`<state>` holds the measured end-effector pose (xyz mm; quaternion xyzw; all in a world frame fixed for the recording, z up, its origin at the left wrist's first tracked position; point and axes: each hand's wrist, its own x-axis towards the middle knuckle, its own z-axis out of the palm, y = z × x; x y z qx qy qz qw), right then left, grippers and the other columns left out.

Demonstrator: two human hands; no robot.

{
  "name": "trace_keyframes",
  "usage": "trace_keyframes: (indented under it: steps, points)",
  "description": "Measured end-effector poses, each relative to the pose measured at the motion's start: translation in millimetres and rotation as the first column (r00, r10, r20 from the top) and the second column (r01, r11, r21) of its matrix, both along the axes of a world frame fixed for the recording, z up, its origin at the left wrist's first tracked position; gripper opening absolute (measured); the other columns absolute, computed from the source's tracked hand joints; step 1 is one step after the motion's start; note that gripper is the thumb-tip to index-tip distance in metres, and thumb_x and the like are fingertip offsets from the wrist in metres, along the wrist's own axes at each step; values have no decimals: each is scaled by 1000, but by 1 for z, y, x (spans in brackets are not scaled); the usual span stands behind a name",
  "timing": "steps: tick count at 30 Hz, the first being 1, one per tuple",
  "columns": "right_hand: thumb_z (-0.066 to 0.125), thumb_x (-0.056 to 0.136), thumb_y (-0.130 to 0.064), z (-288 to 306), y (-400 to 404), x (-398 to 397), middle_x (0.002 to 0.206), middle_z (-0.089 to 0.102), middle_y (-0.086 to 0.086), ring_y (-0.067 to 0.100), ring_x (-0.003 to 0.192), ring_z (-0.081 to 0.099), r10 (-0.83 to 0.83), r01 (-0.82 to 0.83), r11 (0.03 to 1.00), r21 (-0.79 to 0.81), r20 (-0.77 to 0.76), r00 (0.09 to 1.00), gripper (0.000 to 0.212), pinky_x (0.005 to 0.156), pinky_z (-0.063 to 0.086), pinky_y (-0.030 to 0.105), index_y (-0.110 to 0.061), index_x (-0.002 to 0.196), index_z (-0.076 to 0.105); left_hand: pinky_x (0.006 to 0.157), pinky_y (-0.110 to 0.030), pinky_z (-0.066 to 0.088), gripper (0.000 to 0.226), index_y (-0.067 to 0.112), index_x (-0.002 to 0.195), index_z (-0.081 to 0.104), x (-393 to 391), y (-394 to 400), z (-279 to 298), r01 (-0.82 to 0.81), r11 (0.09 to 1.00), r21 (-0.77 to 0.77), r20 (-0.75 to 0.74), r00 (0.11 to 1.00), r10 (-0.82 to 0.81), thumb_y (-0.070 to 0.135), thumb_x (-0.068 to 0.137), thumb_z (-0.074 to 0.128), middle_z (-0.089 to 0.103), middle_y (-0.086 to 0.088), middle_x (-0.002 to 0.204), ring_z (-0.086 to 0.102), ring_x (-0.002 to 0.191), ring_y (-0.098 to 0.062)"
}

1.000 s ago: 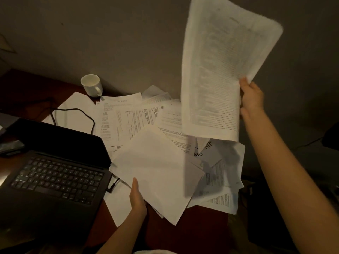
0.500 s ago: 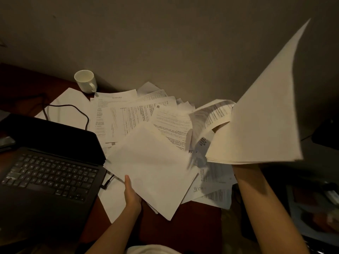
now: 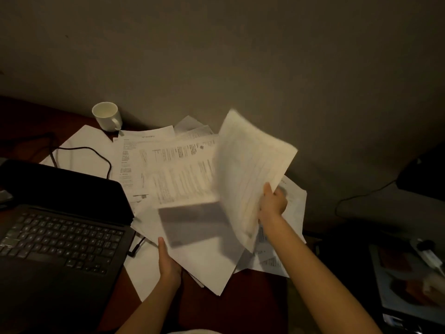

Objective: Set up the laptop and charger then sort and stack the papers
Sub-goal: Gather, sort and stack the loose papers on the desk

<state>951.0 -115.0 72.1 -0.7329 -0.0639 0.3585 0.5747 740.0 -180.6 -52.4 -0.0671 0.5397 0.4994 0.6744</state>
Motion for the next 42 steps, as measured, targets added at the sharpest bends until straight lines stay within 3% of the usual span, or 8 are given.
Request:
trace_keyframes:
  steps: [6, 13, 18, 23, 27, 33, 37, 42]
  points:
    - [53, 96, -13, -78, -46, -3, 105, 66, 17, 32, 95, 62, 223, -158, 918, -363, 143, 964, 22, 78, 50, 33, 5, 101, 64, 100, -36, 40, 47, 25, 129, 48, 0, -2, -1, 27, 998, 51, -99, 995, -22, 56, 95, 38, 60, 1, 116, 57, 96, -12]
    - [43, 99, -18, -89, -56, 19, 87, 64, 12, 23, 70, 60, 712, -438, 508, -741, 76, 698, 27, 56, 49, 29, -1, 99, 64, 100, -36, 43, 49, 13, 139, 45, -1, -4, -15, 187, 982, -11, -308, 934, -181, 28, 95, 58, 56, -6, 130, 55, 111, -22]
    - [49, 95, -8, -64, -32, 34, 79, 56, -2, 11, 62, 50, 977, -91, 164, -982, 148, 156, 20, 46, 31, 20, -11, 78, 59, 99, -41, 46, 46, 15, 136, 51, -1, -1, -14, 161, 986, -49, -274, 947, -169, 32, 95, 57, 61, -7, 125, 58, 110, -26]
    - [45, 95, -5, -35, 0, 28, 106, 63, 9, 24, 93, 62, 907, -114, 357, -927, 373, -198, 21, 68, 46, 30, -9, 112, 57, 93, -34, 46, 43, 15, 138, 47, 4, 1, -13, 113, 991, -73, -310, 942, -130, 29, 97, 54, 58, -6, 126, 56, 105, -22]
    - [36, 96, -3, -16, 46, 14, 102, 60, 17, 35, 94, 58, 861, -408, 310, -859, 435, -262, 24, 74, 42, 36, -6, 113, 53, 91, -32, 45, 41, 14, 135, 49, 7, 5, -11, 50, 994, -101, -327, 942, -80, 31, 97, 53, 59, -3, 120, 56, 102, -20]
    - [44, 96, -14, -46, 114, -15, 108, 60, 12, 25, 89, 53, 829, -540, 139, -830, 396, -395, 7, 73, 43, 32, -11, 97, 50, 82, -31, 46, 42, 18, 115, 56, 6, 8, -15, 9, 989, -145, -251, 967, -46, 53, 95, 44, 62, 0, 104, 59, 89, -18]
    - [54, 94, -33, -74, 131, -18, 123, 53, 14, 31, 109, 53, 938, -502, 17, -865, 187, -291, 44, 87, 44, 39, -5, 126, 42, 72, -25, 46, 35, 22, 110, 56, 7, 10, -12, -12, 984, -178, -247, 968, -33, 50, 90, 56, 62, 6, 96, 58, 83, -10]
    - [67, 85, -35, -91, 109, 6, 116, 56, 9, 26, 104, 55, 985, -462, -5, -887, 76, -157, 51, 82, 45, 36, -7, 121, 45, 85, -23, 44, 57, 19, 130, 54, 12, 9, -12, 14, 989, -149, -290, 955, -57, 39, 80, 73, 62, 4, 119, 59, 95, -8]
